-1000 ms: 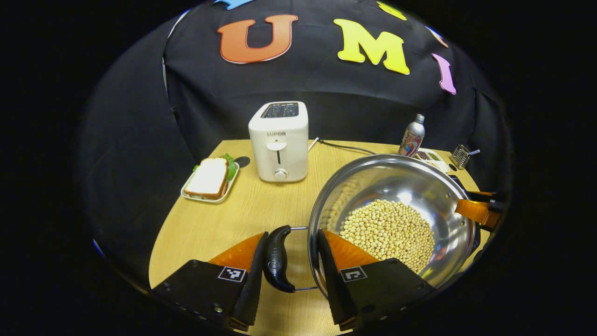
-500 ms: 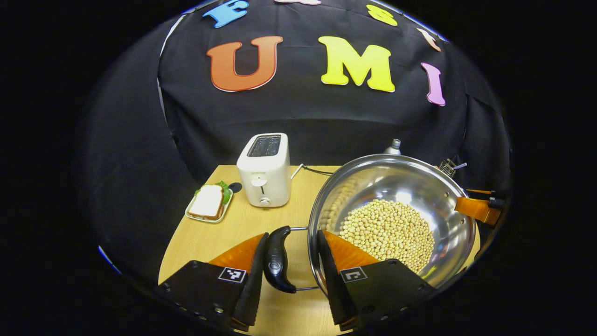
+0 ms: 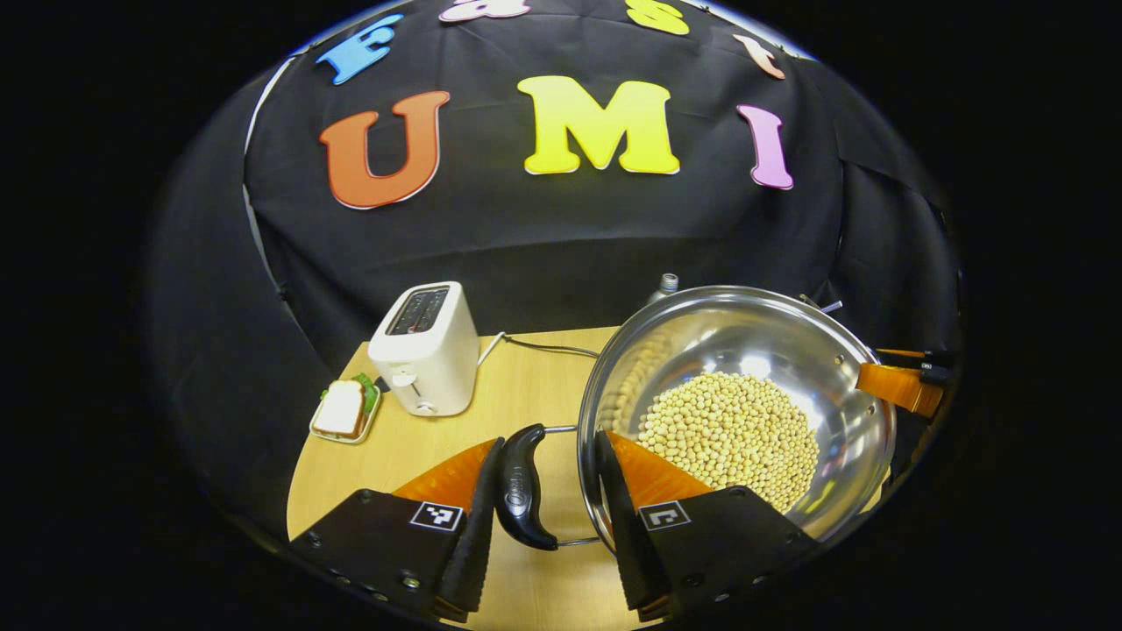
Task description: First push the handle of the pot to place it horizontally, then grasp the pot with both hands and set it on the induction cooktop.
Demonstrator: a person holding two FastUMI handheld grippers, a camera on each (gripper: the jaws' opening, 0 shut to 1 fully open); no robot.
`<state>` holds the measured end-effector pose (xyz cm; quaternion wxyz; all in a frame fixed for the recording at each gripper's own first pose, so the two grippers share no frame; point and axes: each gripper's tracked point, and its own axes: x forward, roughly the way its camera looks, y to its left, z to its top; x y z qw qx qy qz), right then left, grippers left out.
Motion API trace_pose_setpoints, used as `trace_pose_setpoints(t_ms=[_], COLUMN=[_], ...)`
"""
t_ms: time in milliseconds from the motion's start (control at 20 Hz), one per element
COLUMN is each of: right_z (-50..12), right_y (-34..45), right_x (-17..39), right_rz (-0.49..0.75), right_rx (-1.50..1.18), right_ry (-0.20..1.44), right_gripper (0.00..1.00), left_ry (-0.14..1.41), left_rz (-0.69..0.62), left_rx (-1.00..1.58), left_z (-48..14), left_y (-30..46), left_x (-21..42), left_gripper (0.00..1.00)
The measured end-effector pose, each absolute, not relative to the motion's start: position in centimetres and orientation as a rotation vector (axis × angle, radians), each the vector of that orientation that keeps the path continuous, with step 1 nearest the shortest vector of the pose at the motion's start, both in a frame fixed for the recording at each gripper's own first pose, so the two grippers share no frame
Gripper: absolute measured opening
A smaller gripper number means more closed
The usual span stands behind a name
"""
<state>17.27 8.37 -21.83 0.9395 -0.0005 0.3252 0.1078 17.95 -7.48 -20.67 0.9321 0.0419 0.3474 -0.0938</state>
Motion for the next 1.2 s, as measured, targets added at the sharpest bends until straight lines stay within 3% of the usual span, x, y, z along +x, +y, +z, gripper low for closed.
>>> trace_pose_setpoints(t_ms=[300,1200], right_z=[-23.3,-35.0], right_y=[4.2,0.2], right_x=[18.8,22.4], right_rz=[0.188,0.136], right_rx=[-0.018,0.041], right_ry=[0.665,0.734], right_gripper=[0.55,0.55], left_ry=[0.740,0.820], left_rz=[-0.217,-0.229], left_rx=[0.077,0.083], left_z=[-23.1,-33.1], left_y=[-12.3,-17.0], left_x=[18.8,21.7], left_gripper=[0.58,0.58])
